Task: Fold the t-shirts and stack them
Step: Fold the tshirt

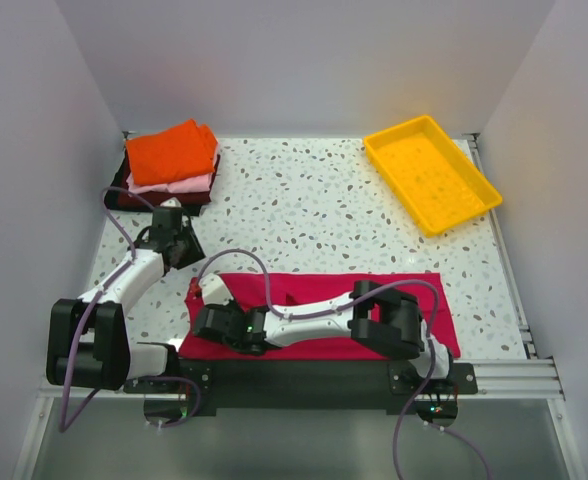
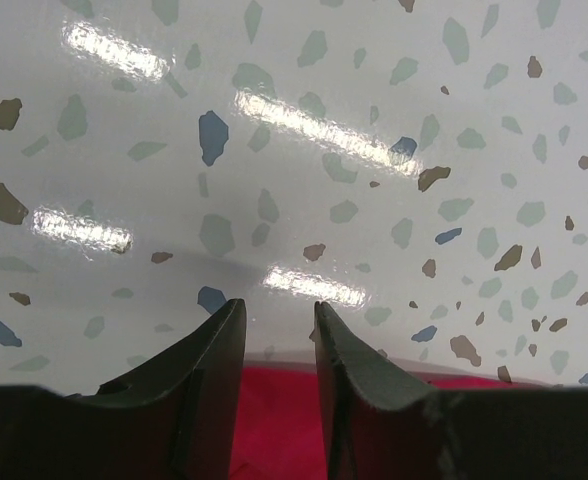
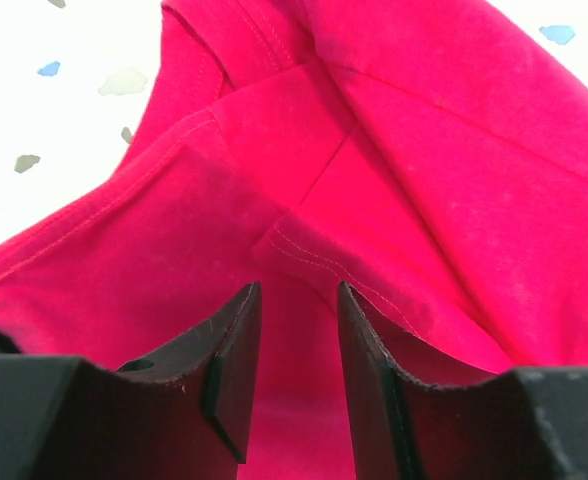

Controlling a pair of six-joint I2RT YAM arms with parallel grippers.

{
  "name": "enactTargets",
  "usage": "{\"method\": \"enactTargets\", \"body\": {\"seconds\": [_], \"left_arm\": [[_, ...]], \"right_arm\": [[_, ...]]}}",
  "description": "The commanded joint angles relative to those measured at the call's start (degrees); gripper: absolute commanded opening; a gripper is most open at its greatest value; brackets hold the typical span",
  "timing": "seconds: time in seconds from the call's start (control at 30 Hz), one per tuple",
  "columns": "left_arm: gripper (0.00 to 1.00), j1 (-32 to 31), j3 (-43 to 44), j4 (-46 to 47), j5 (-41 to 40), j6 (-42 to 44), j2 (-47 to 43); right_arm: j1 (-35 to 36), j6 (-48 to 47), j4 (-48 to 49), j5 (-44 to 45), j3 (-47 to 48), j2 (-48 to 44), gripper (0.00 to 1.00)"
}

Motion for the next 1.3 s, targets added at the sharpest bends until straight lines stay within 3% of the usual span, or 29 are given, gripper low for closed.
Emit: {"method": "enactTargets", "body": {"seconds": [0.0, 0.23, 0.47, 0.6, 0.9, 1.03, 1.27], "left_arm": [[0.39, 0.54, 0.83, 0.18, 0.75, 1.67, -0.72], [0.39, 0.54, 0.75, 0.35, 0.84, 1.67, -0.63], [0.39, 0.63, 0.75, 0.44, 1.10, 1.84, -0.36], [0.39, 0.54, 0.75, 0.44, 1.36, 1.76, -0.28], [0.38, 0.63, 0.75, 0.70, 1.45, 1.93, -0.01], [0.38, 0.63, 0.75, 0.62, 1.45, 1.93, 0.16], [0.38, 0.63, 0.66, 0.70, 1.63, 2.02, 0.52]], "right_arm": [[-0.25, -0.76, 1.85, 2.42, 3.26, 1.54, 0.41], [-1.04, -0.49, 3.34, 1.90, 3.61, 2.51, 0.43], [-1.48, -0.93, 1.86, 1.54, 6.42, 5.58, 0.53], [-1.75, -0.76, 0.97, 2.07, 7.04, 6.29, 0.52], [-3.06, 1.53, 0.53, 3.48, 3.79, 4.27, 0.45], [-3.68, 2.06, 1.59, 3.30, 2.30, 2.60, 0.27], [-3.95, 1.53, 1.58, 2.69, 0.46, -0.38, 0.13]]}}
